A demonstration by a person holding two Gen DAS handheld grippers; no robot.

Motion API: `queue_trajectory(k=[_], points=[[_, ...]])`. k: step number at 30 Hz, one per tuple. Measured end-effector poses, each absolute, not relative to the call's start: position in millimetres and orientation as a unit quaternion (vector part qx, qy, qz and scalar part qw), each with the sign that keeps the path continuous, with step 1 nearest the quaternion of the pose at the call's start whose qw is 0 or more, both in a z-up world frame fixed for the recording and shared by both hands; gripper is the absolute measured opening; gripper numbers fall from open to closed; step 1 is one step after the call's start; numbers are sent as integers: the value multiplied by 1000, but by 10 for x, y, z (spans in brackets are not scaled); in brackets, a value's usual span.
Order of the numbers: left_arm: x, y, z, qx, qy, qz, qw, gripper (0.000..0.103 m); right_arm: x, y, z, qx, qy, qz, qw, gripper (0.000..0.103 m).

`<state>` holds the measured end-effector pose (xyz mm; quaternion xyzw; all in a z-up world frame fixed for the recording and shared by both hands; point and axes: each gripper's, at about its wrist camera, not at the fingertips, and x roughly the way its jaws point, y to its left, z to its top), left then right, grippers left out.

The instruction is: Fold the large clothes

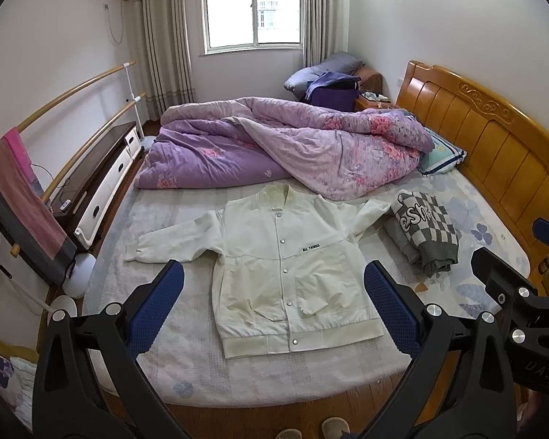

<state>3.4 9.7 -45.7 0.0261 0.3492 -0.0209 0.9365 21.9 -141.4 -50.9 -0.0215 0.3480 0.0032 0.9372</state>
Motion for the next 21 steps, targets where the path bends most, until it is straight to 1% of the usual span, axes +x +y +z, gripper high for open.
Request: queue_trajectory(k=[3,10,21], points=[[64,105,-467,27,356,-22,934,98,307,-1385,-557,-13,360,4,933,96],[408,109,-516,24,376,-21,926,98,608,-1415,-666,-12,376,9,926,96],[1390,-58,-624,20,409,22,912,98,1556,-1672,-850,-20,394,59,917,96]])
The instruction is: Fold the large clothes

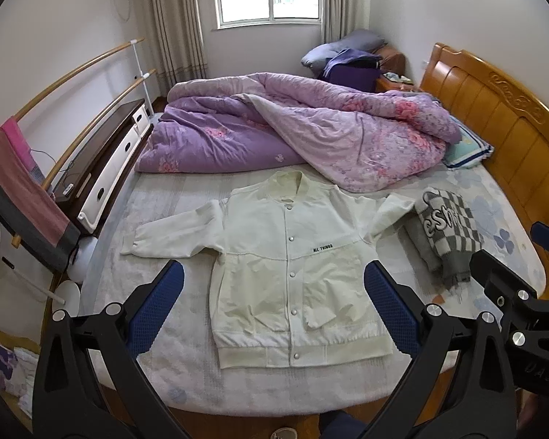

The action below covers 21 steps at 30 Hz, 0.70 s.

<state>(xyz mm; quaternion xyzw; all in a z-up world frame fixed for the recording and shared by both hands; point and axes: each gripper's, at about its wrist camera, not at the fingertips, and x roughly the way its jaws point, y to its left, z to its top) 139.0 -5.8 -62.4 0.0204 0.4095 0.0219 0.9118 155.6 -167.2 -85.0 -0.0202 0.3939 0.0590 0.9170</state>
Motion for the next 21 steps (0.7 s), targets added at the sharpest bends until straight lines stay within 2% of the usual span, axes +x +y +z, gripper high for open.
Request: queue_trajectory(k=[10,21], points=[[2314,-211,-834,9,451,74,889,98,2551,-1832,-1122,-34,424,121,897,96],[2847,73,-1091,-11,486,99,868,98,3143,-1539,-1364,-42,455,147,877,96]])
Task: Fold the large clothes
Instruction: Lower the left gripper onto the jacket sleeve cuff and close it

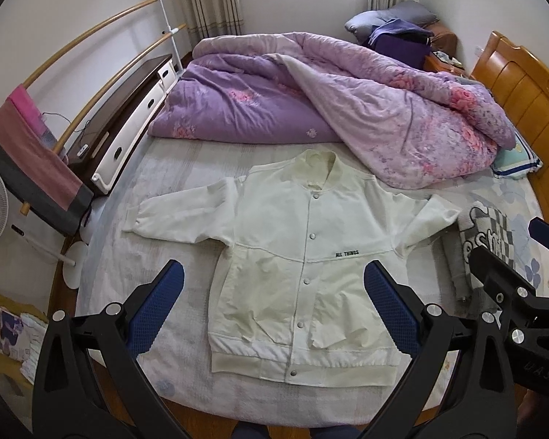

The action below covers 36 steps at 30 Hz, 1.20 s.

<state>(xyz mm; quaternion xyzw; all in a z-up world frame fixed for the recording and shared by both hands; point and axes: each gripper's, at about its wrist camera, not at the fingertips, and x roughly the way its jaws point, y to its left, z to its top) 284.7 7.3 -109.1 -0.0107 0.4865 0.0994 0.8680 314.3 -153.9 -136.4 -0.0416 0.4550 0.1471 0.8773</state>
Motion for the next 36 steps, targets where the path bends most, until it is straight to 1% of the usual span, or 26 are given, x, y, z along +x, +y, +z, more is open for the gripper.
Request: queue_trajectory(k=[8,12,19,25,30,36], points=[[3171,576,-1342,-31,502,81,861,98,3443,-1053,-1535,-53,476,130,868,96],[3395,953,-1560,-40,514,70,854,98,3653,-727,-1724,-53,493,126,859,96],[3724,1673,-2098,-12,528,83,845,98,4047,67,-2278,-77,517,130,842,96],[3984,2361,-2744,-17,552,86,829,98,4335,710,-2887,-97,535,140,828,96],[4138,3077,-3360,-95,574,90,808,98,4559,1066,-3424,-96,544,148,820,95],[4135,4320,-4174,-249,562,163,772,98,4892,1370,-4043,-81,548,158,817,94]])
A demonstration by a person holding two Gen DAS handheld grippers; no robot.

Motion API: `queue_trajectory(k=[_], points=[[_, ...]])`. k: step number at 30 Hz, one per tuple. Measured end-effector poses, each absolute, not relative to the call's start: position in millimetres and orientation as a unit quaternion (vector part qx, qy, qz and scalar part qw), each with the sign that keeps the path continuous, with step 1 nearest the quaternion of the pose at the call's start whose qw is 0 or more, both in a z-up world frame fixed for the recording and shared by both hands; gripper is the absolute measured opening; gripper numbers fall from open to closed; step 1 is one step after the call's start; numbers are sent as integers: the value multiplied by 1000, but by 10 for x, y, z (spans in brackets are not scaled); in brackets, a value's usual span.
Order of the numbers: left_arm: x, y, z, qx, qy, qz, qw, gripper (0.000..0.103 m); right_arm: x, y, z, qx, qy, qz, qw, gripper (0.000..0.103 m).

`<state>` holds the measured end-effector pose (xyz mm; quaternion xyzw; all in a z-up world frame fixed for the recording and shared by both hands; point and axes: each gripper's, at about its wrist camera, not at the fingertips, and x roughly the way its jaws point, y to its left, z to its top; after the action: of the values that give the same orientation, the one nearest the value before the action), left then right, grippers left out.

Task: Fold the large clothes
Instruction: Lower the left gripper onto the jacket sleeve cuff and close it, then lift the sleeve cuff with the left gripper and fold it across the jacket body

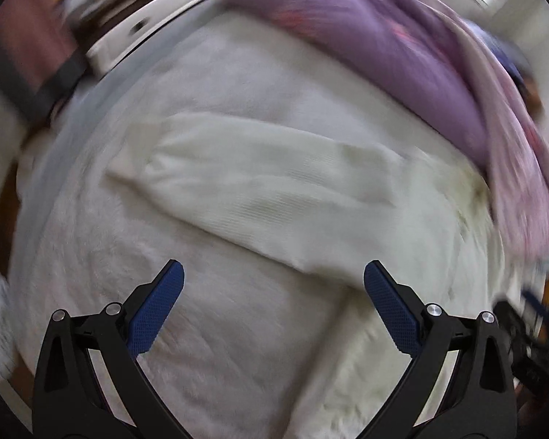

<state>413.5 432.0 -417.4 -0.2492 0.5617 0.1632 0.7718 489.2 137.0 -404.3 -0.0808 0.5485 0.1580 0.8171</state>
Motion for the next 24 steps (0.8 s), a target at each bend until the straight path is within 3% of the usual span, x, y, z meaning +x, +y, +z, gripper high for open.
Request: queue_trajectory(k=[2,4,8,10,18,20,22,24], points=[[4098,4735,-4402,-306,543,192,758,98,4985,1402,-4228,-68,557,155,813,90],[4047,5150,-4627,-353,521,228,743,98,5075,1432,-4425,-62,567,154,807,78],[4070,5655,-4990,-390,511,260,721,96,5188,1416,-4762,-46,592,146,791,64],[4125,5820,-5159,-397,514,263,713,76,5195,1385,-4873,-40,598,143,787,60],[4258,6046,-5453,-411,511,283,700,57,5163,1309,-5082,-29,612,148,776,60],[4287,6038,-5463,-394,519,287,702,44,5175,1292,-5113,-22,615,146,775,60],[4286,6029,-5442,-387,516,274,713,16,5197,1286,-5156,-11,620,145,771,58],[4281,6049,-5320,-373,511,279,723,12,5224,1291,-5189,-5,624,151,767,50]])
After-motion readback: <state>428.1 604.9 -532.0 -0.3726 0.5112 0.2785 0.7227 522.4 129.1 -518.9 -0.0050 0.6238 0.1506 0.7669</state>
